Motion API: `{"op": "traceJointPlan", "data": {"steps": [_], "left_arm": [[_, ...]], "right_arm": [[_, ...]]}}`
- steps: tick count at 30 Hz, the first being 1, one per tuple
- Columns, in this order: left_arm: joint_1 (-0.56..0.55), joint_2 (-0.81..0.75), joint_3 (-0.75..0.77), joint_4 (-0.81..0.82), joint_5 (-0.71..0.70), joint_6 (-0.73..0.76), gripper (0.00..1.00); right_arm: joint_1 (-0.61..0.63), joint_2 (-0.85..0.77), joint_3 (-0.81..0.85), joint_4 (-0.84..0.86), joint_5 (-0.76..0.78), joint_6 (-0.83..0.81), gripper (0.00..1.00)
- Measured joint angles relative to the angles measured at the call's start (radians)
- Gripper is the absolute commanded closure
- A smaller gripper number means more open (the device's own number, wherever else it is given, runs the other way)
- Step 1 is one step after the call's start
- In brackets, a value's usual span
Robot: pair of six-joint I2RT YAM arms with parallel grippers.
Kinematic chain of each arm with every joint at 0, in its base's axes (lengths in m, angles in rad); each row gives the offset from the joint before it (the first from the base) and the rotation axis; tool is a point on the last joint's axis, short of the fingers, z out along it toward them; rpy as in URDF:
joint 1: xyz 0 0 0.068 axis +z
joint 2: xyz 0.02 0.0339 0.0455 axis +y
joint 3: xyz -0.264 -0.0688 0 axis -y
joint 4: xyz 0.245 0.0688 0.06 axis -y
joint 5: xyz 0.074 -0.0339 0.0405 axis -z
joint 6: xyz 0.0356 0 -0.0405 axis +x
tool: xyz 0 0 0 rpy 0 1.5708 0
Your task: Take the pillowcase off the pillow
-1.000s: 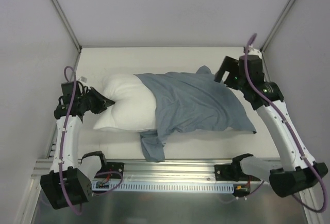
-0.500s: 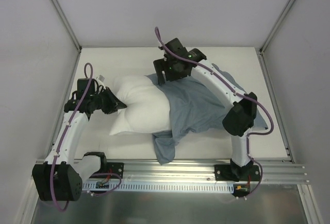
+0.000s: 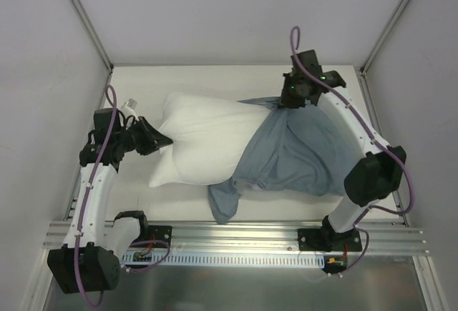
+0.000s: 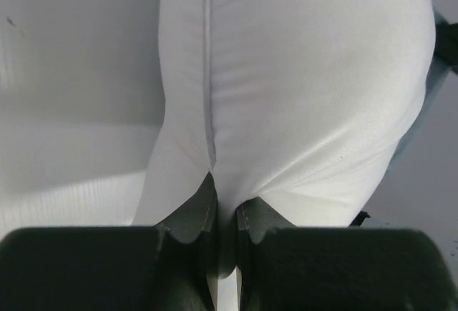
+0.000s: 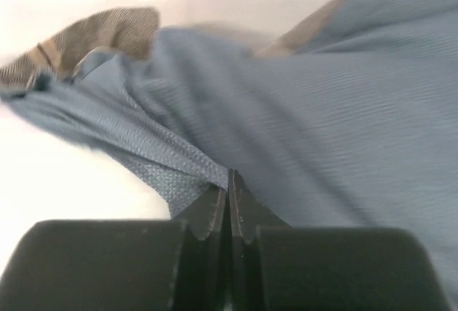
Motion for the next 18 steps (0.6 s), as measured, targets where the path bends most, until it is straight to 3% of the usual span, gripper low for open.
{"op": "traceJointPlan", "data": {"steps": [4,10,11,12,13,14,15,18], "left_arm": [[0.111,-0.025,0.021,0.000,0.108,0.002,1.00],[0.133,-0.023,0.101,-0.025,0.173,-0.001,1.00],[0.133,-0.019,0.117,-0.026,0.174,-0.001,1.00],[0.134,-0.015,0.131,-0.026,0.174,-0.002,1.00],[0.135,-0.008,0.151,-0.031,0.174,-0.002,1.00],[0.140,-0.003,0.165,-0.031,0.173,-0.002,1.00],[0.146,0.006,0.183,-0.034,0.166,-0.002,1.00],[0.162,0.017,0.211,-0.034,0.126,-0.002,1.00]], "right_arm": [[-0.144,-0.170,-0.114,0.000,-0.040,0.037,0.99],[-0.159,-0.231,-0.183,0.015,-0.076,0.047,0.99],[-0.152,-0.227,-0.187,0.020,-0.077,0.047,0.95],[-0.146,-0.225,-0.187,0.023,-0.078,0.046,0.70],[-0.139,-0.222,-0.187,0.028,-0.086,0.045,0.55],[-0.135,-0.220,-0.187,0.031,-0.092,0.037,0.27],[-0.133,-0.220,-0.187,0.031,-0.097,0.026,0.16],[-0.142,-0.239,-0.211,0.040,-0.097,-0.011,0.01]]}}
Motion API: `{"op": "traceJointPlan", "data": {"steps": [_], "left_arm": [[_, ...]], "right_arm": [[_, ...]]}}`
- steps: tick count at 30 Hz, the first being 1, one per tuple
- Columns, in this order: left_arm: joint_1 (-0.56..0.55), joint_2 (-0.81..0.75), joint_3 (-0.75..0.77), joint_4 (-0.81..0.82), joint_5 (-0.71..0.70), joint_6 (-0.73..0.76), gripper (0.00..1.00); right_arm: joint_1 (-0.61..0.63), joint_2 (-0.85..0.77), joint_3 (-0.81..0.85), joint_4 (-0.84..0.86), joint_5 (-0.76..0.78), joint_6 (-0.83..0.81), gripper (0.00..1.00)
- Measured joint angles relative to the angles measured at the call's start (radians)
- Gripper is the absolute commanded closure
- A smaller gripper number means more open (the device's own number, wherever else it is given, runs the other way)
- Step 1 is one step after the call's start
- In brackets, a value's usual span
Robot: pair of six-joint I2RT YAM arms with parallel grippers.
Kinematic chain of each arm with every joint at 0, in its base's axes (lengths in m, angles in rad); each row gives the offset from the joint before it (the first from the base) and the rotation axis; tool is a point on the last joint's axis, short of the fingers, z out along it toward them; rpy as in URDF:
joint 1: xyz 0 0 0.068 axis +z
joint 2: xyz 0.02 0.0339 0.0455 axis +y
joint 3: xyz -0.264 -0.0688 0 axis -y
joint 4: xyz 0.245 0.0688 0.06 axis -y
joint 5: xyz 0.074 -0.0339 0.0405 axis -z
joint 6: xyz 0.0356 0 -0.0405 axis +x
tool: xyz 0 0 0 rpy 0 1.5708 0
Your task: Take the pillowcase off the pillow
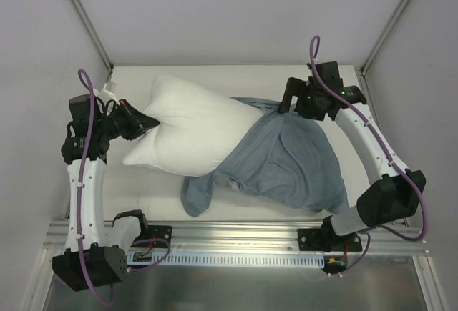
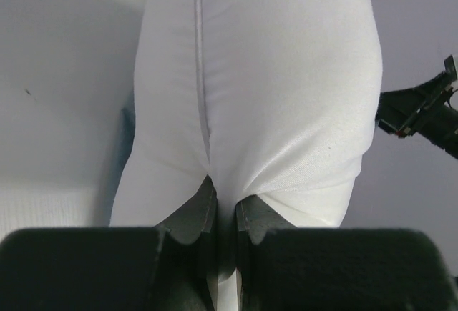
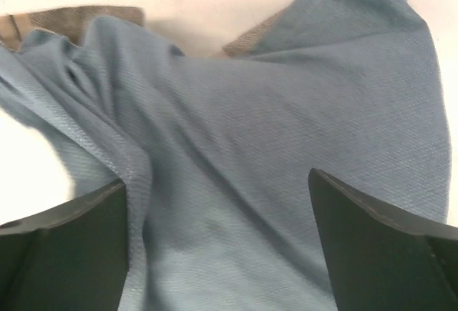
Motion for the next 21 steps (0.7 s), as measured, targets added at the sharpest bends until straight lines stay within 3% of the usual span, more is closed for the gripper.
{"op": "traceJointPlan", "data": {"steps": [3,10,17,21], "left_arm": [[0.003,0.001,0.003,-0.002,-0.013,0.000,1.00],[-0.031,0.018,-0.015,-0.038,0.032,0.001,1.00],[-0.030,0.036,-0.020,-0.059,0.026,0.016,1.00],[-0.017,0.035,-0.020,-0.077,-0.013,0.033,1.00]], "right_arm": [[-0.060,-0.107,-0.139,0.020,-0.027,-0.010,0.00],[-0.408,-0.421,-0.475,0.024,-0.267,0.009,0.04],[-0.486,-0.381,-0.576,0.080,-0.431,0.075,0.04],[-0.508,-0.377,-0.560,0.093,-0.401,0.087,0.04]]}}
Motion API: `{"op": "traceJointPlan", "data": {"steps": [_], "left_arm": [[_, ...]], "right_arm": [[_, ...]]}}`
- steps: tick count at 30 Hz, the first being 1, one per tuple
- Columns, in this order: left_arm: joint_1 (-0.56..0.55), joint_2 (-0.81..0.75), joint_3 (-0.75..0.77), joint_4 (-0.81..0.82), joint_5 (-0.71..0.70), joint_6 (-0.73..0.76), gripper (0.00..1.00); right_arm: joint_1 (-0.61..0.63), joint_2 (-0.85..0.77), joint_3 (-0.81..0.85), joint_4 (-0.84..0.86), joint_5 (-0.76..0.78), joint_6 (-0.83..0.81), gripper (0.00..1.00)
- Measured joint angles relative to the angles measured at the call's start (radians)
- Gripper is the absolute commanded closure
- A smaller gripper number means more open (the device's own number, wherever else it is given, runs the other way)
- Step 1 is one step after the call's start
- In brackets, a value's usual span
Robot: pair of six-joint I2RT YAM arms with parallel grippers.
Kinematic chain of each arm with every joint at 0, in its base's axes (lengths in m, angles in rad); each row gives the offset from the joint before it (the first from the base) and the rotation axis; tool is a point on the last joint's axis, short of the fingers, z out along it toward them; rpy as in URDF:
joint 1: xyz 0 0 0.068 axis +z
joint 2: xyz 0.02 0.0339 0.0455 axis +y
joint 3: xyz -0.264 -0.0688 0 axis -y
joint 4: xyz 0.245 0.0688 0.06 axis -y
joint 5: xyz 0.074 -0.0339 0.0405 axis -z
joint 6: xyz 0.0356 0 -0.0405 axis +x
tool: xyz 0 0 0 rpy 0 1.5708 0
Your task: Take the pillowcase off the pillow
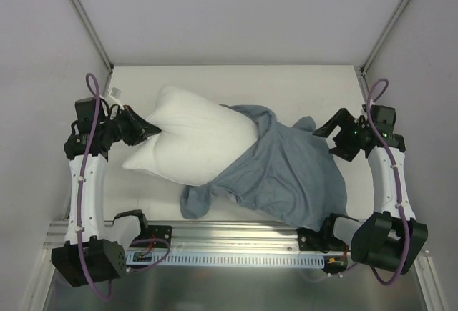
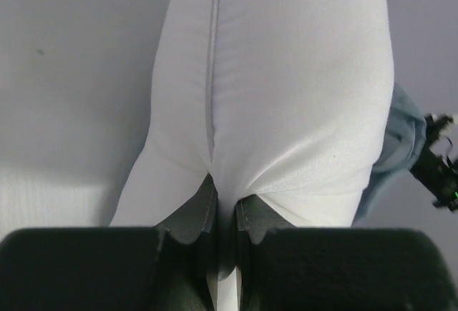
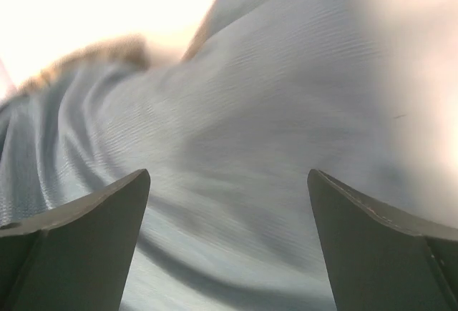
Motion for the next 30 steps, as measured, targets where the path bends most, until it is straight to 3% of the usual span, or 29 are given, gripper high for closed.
{"op": "traceJointPlan", "data": {"steps": [4,12,17,21,23,24,25,26,27,30], "left_arm": [[0.061,0.004,0.000,0.002,-0.099,0.012,1.00],[0.066,0.022,0.000,0.007,-0.145,0.013,1.00],[0.066,0.021,0.000,0.007,-0.147,0.013,1.00],[0.066,0.021,-0.002,0.008,-0.146,0.013,1.00],[0.066,0.021,-0.007,0.008,-0.146,0.013,1.00],[0.066,0.021,-0.011,0.010,-0.146,0.013,1.00],[0.066,0.021,-0.015,0.012,-0.146,0.013,1.00],[0.067,0.021,-0.016,0.012,-0.148,0.013,1.00],[0.067,0.021,-0.017,0.013,-0.151,0.013,1.00],[0.067,0.017,-0.017,0.016,-0.152,0.014,1.00]], "right_arm": [[-0.043,-0.008,0.078,-0.002,0.068,-0.002,0.04],[0.037,-0.091,0.215,0.000,0.127,-0.017,0.04],[-0.018,-0.032,0.059,0.046,0.161,0.010,0.03],[-0.018,0.171,-0.069,0.148,0.023,0.056,0.07],[0.020,0.293,-0.075,0.183,-0.040,0.066,0.20],[0.047,0.332,-0.075,0.205,-0.061,0.072,0.57],[0.082,0.355,-0.075,0.233,-0.077,0.082,0.57],[0.101,0.355,-0.075,0.253,-0.079,0.085,0.85],[0.113,0.344,-0.075,0.270,-0.078,0.090,0.96],[0.113,0.287,-0.075,0.277,-0.036,0.116,0.99]]}}
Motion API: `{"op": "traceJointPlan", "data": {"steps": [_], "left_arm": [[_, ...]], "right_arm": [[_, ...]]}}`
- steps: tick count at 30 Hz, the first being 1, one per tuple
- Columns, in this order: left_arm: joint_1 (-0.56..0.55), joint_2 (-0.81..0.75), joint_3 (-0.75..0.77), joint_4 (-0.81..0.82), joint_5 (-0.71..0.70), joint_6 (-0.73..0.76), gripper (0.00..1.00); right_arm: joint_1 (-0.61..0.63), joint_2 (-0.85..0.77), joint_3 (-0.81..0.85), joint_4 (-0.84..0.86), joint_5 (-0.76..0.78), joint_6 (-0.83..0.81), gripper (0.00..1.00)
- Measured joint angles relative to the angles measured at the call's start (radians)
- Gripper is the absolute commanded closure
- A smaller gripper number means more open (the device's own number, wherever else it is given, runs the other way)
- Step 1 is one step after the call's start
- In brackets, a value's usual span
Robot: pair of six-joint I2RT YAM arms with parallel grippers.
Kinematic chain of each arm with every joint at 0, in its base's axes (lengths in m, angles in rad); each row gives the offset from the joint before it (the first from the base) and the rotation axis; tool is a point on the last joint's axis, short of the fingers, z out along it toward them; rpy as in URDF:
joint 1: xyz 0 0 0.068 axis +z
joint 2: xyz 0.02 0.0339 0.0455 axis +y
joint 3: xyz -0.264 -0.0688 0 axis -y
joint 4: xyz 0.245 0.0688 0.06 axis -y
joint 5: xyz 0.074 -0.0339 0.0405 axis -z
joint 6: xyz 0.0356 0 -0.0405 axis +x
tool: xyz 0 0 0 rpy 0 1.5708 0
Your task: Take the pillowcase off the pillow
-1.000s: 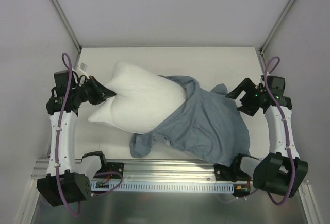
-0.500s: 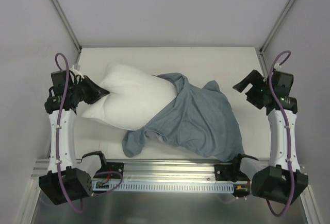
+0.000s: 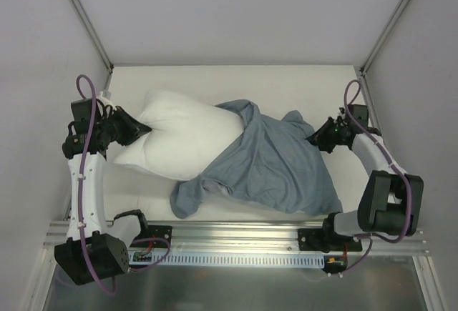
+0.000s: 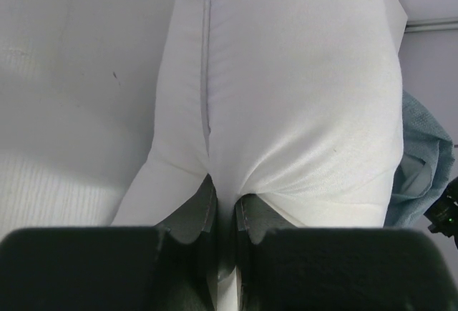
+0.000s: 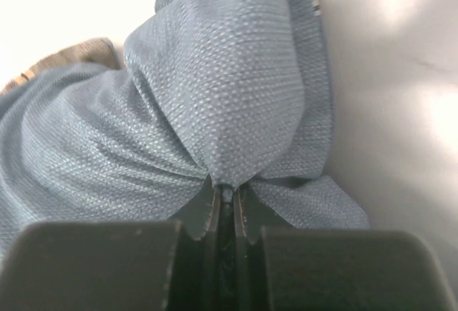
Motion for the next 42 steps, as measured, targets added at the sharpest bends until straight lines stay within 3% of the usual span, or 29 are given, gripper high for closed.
{"op": "traceJointPlan", "data": {"steps": [6,16,23,28,32,37,42], "left_arm": [[0.067,0.000,0.000,-0.044,0.073,-0.002,1.00],[0.152,-0.017,0.032,-0.096,0.187,-0.055,1.00],[0.269,-0.035,0.066,-0.093,0.201,-0.091,1.00],[0.306,-0.033,0.066,-0.085,0.161,-0.101,1.00],[0.306,-0.034,0.060,-0.085,0.150,-0.101,1.00],[0.312,-0.030,0.061,-0.104,0.144,-0.112,1.00],[0.413,0.015,0.114,-0.137,0.216,-0.155,1.00]], "right_arm": [[-0.100,-0.151,0.018,-0.081,0.078,0.018,0.99],[-0.191,-0.296,0.233,-0.271,0.102,0.029,0.99],[-0.247,-0.200,0.272,-0.272,0.173,0.014,0.99],[-0.275,-0.056,0.138,-0.193,0.191,0.013,0.99],[-0.276,-0.036,0.075,-0.198,0.214,0.017,0.99],[-0.306,-0.151,0.138,-0.247,0.266,0.027,0.99],[-0.483,-0.317,0.273,-0.305,0.243,0.068,0.99]]}}
